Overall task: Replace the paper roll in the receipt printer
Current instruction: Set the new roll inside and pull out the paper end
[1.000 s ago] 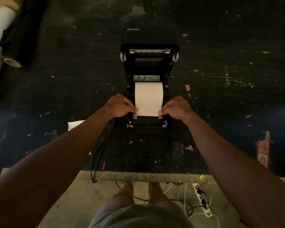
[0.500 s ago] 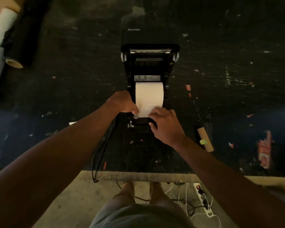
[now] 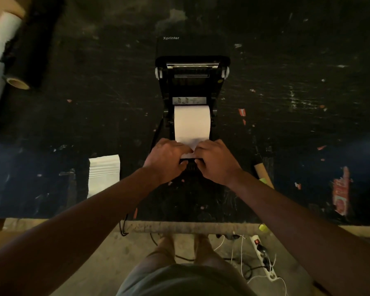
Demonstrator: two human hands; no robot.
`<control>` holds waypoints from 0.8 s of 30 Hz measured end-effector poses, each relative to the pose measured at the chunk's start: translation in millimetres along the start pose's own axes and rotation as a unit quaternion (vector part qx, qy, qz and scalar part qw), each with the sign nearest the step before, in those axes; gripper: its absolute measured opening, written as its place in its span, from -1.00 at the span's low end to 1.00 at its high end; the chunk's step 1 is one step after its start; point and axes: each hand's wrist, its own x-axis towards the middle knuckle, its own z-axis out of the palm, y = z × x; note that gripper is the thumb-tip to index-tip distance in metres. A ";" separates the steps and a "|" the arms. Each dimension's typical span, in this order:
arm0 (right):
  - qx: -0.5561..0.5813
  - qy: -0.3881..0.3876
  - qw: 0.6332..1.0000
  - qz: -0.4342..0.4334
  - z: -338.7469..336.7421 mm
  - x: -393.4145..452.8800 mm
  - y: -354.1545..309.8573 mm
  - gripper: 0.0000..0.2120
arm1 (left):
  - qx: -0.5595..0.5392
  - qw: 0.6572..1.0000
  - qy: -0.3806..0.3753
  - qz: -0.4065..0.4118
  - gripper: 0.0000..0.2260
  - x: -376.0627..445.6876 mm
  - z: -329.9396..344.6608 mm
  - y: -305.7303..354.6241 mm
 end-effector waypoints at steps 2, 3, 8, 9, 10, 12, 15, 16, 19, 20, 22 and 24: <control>0.014 -0.017 1.000 -0.004 -4.0 0.5 1.0 -0.81 | -0.024 1.000 0.000 0.005 -0.77 0.5 -2.5 -1.9; 0.021 -0.027 0.999 -0.006 -6.1 1.2 1.9 -0.81 | -0.037 0.999 -0.002 0.005 -0.77 1.2 -3.9 -2.3; 0.022 -0.070 0.997 0.009 -15.6 5.5 7.4 -0.67 | -0.048 0.999 -0.024 -0.010 -0.68 7.3 -5.7 -9.5; 0.007 -0.073 0.997 0.008 -16.2 6.1 8.5 -0.66 | -0.051 0.998 -0.027 -0.010 -0.68 8.2 -5.9 -10.9; -0.008 -0.073 0.997 0.005 -16.6 6.9 9.1 -0.67 | -0.056 0.998 -0.026 -0.010 -0.68 8.8 -6.6 -11.9; -0.026 -0.070 0.997 -0.002 -17.1 7.9 8.5 -0.71 | -0.062 0.998 -0.020 -0.011 -0.71 7.8 -7.8 -12.9; -0.037 -0.061 0.997 -0.013 -16.0 6.0 5.2 -0.79 | -0.063 0.998 -0.009 -0.004 -0.75 3.2 -6.5 -13.2; -0.037 -0.058 0.998 -0.014 -15.1 4.4 4.3 -0.81 | -0.066 0.998 -0.007 0.001 -0.74 1.6 -5.7 -13.5; -0.016 -0.039 0.999 -0.006 -11.9 -1.0 2.1 -0.86 | -0.070 0.997 -0.007 0.021 -0.70 -2.9 -3.5 -13.4; -0.007 -0.034 0.999 -0.002 -10.9 -2.4 1.8 -0.87 | -0.072 0.997 -0.003 0.026 -0.70 -3.8 -2.6 -13.5; 0.006 -0.029 1.000 0.005 -9.5 -3.8 0.9 -0.84 | -0.085 0.996 0.011 0.031 -0.70 -4.8 0.3 -14.1; 0.020 -0.023 0.999 0.011 -8.7 -3.4 1.5 -0.82 | -0.099 0.994 0.018 0.037 -0.70 -4.9 2.4 -14.9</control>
